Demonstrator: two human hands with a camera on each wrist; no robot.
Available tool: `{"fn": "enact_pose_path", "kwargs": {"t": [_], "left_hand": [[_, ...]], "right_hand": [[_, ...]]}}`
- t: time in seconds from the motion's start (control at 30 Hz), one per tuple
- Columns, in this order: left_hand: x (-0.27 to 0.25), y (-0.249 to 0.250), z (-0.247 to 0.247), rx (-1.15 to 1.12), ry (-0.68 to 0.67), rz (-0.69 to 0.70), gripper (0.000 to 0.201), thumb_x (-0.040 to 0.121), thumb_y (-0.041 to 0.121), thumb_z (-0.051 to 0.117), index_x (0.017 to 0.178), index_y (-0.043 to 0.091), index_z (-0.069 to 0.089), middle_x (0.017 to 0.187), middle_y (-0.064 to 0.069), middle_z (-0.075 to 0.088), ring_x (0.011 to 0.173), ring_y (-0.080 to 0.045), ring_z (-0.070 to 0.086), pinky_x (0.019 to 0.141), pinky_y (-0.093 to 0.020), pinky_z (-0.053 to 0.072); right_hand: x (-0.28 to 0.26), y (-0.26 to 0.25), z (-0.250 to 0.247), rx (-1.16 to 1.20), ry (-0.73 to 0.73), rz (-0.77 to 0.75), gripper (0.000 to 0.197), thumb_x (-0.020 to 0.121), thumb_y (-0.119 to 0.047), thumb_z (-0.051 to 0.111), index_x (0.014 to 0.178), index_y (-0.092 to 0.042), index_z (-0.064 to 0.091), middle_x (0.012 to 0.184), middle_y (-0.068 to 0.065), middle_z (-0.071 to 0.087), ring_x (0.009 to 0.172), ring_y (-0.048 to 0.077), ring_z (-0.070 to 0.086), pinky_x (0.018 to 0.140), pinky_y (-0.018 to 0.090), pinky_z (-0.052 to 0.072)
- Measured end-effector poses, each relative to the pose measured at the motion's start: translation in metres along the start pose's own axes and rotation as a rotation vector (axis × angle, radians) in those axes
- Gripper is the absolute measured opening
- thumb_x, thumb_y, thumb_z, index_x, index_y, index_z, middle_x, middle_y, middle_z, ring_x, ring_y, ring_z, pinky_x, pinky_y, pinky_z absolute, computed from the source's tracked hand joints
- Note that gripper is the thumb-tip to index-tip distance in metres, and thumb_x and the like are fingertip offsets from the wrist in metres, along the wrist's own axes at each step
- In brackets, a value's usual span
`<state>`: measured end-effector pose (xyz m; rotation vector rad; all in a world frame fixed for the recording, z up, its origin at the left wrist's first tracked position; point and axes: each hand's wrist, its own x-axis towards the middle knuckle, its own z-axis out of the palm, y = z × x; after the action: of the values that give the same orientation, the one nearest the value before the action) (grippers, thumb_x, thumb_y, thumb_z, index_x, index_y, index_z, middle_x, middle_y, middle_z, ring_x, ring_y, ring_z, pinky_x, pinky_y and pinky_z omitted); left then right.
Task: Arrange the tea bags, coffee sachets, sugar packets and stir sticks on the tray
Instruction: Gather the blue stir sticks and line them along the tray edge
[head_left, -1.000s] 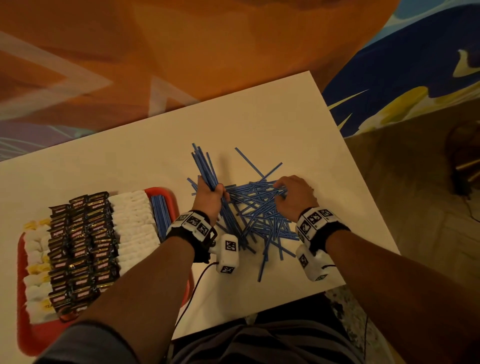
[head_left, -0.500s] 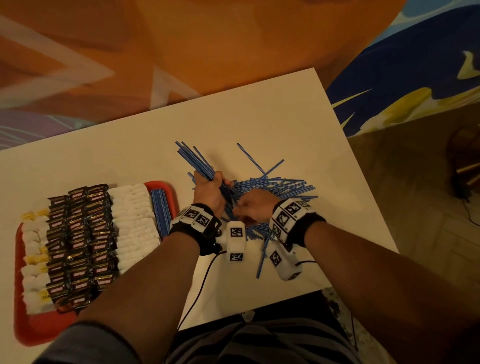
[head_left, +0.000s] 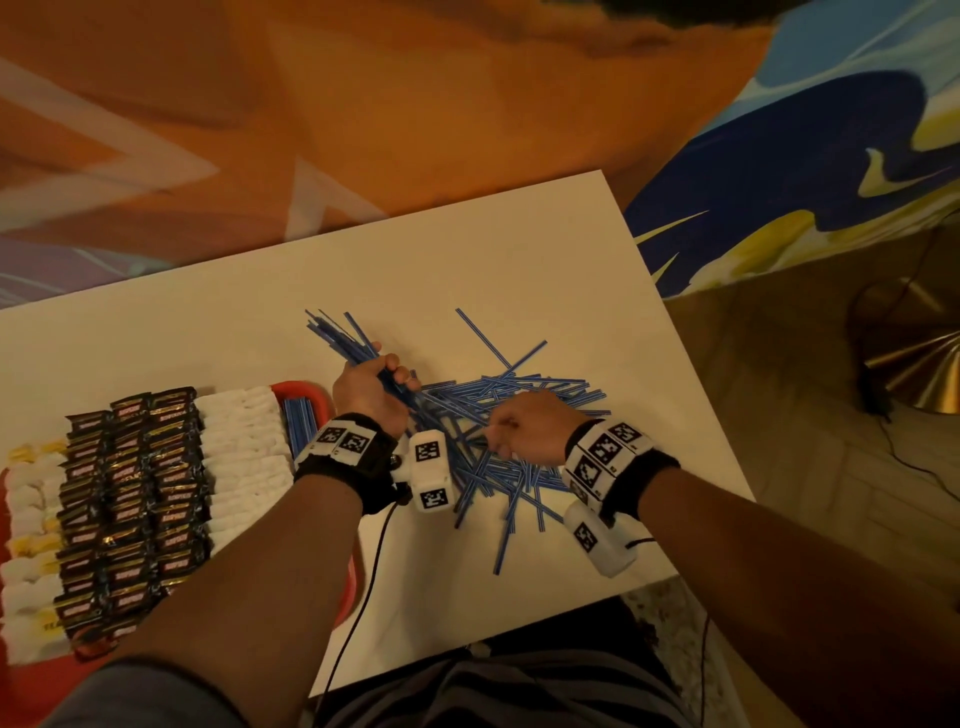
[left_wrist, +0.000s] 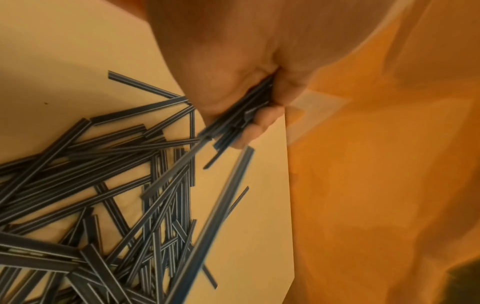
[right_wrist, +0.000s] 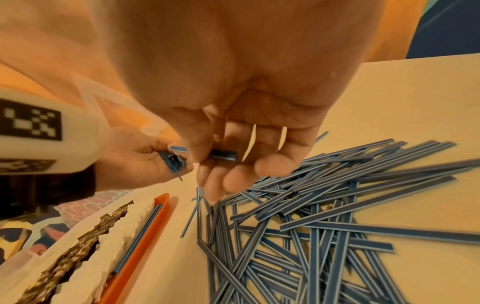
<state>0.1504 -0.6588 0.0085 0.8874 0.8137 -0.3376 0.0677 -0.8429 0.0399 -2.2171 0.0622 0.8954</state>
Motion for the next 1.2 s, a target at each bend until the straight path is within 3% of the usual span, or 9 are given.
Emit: {"fn": "enact_pose_path", "kwargs": {"t": [0.1,0.2,0.33,0.43,0.53,0.8,0.93,1.07,1.2], "left_hand": [[0.001,-0.001,0.001,0.044,0.038,-0.022,0.025,0.095,0.003,0.027,0.088,0.018,0.046,0.056,0.003,0.038,0.044,-0.013,0.030,0.045,-0.022,0.026],[0.000,-0.005,-0.001,0.151,0.041,-0.039,0.022,0.092,0.005,0.029,0.087,0.016,0.047,0.052,0.005,0.034,0.041,-0.012,0.023,0.041,-0.019,0.020],[-0.012,-0.012,0.003,0.298,-0.036,-0.030,0.016,0.097,0.012,0.038,0.084,0.015,0.047,0.047,0.006,0.031,0.036,-0.009,0.020,0.037,-0.018,0.016],[-0.020,-0.016,0.007,0.411,-0.122,-0.021,0.026,0.100,0.034,0.052,0.083,0.015,0.051,0.051,0.005,0.027,0.038,-0.010,0.019,0.038,-0.020,0.015],[-0.025,-0.017,0.009,0.511,-0.180,-0.013,0.045,0.090,0.058,0.060,0.080,0.015,0.055,0.054,0.003,0.029,0.041,-0.012,0.022,0.040,-0.022,0.019],[-0.031,-0.007,0.005,0.676,-0.151,0.057,0.039,0.099,0.044,0.056,0.075,0.013,0.051,0.055,-0.001,0.042,0.037,-0.012,0.035,0.037,-0.020,0.028],[-0.035,-0.002,0.002,0.753,-0.162,0.072,0.044,0.102,0.044,0.048,0.069,0.015,0.043,0.053,-0.001,0.036,0.041,-0.015,0.030,0.040,-0.023,0.025],[-0.046,0.007,0.002,0.697,-0.271,0.037,0.043,0.104,0.040,0.045,0.068,0.019,0.035,0.051,0.004,0.026,0.042,-0.013,0.024,0.040,-0.021,0.020],[-0.062,0.019,0.004,0.653,-0.349,-0.021,0.045,0.102,0.042,0.049,0.066,0.021,0.035,0.055,0.003,0.021,0.042,-0.012,0.018,0.037,-0.020,0.018]], "right_hand": [[-0.003,0.001,-0.004,-0.030,0.064,-0.007,0.028,0.100,-0.023,0.050,0.089,-0.012,0.073,0.077,-0.006,0.061,0.069,0.007,0.052,0.061,0.019,0.036],[0.001,-0.004,-0.007,0.038,0.173,0.000,0.033,0.100,-0.020,0.051,0.075,-0.007,0.068,0.064,-0.005,0.054,0.061,0.006,0.049,0.069,0.023,0.037],[0.007,-0.020,-0.008,0.123,0.393,-0.029,0.023,0.097,-0.019,0.058,0.084,-0.002,0.067,0.076,0.004,0.064,0.073,0.014,0.058,0.073,0.026,0.043],[0.013,-0.033,-0.006,0.189,0.410,-0.020,0.012,0.092,-0.016,0.064,0.100,-0.007,0.068,0.070,-0.004,0.061,0.071,0.013,0.058,0.076,0.024,0.047],[0.019,-0.042,-0.001,0.250,0.420,-0.018,0.011,0.087,-0.016,0.070,0.096,-0.016,0.063,0.070,-0.008,0.059,0.067,0.010,0.059,0.070,0.024,0.051],[0.023,-0.057,0.011,0.271,0.350,-0.074,0.010,0.082,-0.018,0.075,0.085,-0.020,0.066,0.083,0.001,0.070,0.076,0.013,0.067,0.074,0.025,0.056],[0.021,-0.062,0.005,0.207,0.318,-0.111,0.003,0.085,-0.024,0.073,0.084,-0.021,0.071,0.081,-0.005,0.071,0.077,0.006,0.066,0.073,0.018,0.052],[0.019,-0.070,-0.021,0.175,0.463,-0.140,0.009,0.088,-0.026,0.069,0.084,-0.019,0.071,0.077,-0.010,0.067,0.072,0.001,0.060,0.071,0.012,0.045],[0.020,-0.091,-0.053,0.256,0.678,-0.179,0.015,0.092,-0.029,0.064,0.099,-0.016,0.066,0.094,-0.005,0.067,0.081,0.004,0.060,0.070,0.006,0.043]]}}
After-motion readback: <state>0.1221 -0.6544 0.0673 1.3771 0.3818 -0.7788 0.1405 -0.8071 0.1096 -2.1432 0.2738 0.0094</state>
